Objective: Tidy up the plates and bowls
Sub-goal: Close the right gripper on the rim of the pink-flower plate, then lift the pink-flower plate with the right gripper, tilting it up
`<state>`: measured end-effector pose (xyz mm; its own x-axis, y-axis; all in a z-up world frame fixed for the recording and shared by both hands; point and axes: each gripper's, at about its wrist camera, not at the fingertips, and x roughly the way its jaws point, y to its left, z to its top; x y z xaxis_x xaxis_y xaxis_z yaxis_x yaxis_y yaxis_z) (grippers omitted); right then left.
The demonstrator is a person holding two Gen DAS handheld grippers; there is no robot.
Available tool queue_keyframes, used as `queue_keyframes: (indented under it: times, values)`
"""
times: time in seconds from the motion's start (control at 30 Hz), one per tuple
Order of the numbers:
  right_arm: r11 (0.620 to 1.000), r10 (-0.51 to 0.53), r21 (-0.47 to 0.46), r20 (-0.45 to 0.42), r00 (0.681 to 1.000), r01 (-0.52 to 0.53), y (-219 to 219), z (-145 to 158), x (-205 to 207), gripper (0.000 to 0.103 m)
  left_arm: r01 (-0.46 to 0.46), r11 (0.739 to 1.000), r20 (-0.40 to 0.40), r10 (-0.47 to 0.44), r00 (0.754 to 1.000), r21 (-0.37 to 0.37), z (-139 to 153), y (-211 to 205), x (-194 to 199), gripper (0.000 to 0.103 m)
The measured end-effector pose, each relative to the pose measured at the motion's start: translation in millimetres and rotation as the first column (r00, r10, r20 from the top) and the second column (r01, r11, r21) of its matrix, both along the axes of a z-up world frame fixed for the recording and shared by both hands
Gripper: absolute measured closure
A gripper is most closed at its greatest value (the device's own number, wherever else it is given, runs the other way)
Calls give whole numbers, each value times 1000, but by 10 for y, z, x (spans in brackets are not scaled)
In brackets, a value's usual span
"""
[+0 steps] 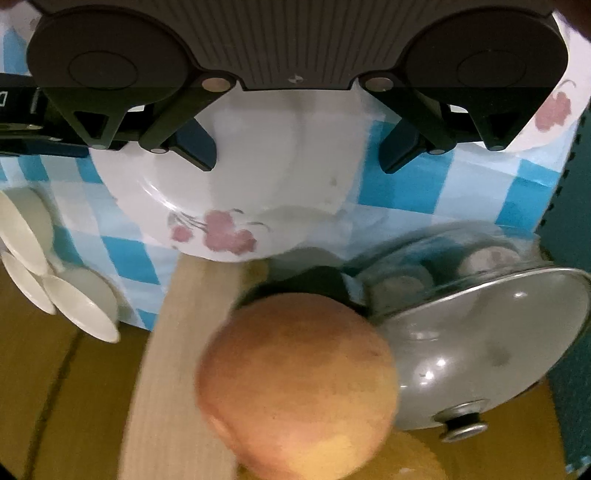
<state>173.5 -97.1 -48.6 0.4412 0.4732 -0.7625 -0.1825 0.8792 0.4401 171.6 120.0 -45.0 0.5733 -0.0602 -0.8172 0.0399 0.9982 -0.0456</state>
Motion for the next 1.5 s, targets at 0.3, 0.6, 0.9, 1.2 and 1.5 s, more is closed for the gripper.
queue_keyframes:
  times: [0.3,0.6,0.9,1.2,1.5]
  values:
    - [998,-62,-18,-14,998,61,-260,3,-108,85,39,999,-20,-39,999,3,27,-204,-230,11]
    - [998,-57,-17,3,998,57,-399,-20,-141,81,112,990,-2,-113,994,86,52,-512,-400,6]
    - [998,-62,-19,23,998,63,-312,7,-168,73,96,995,-4,-96,995,30,8,-495,-390,1]
    - [997,-71,-9,17,997,71,-335,17,-166,74,35,999,2,-35,999,27,62,-453,-437,12]
    - [998,-69,8,40,997,68,-354,96,-218,74,32,998,34,-33,999,53,147,-481,-467,14]
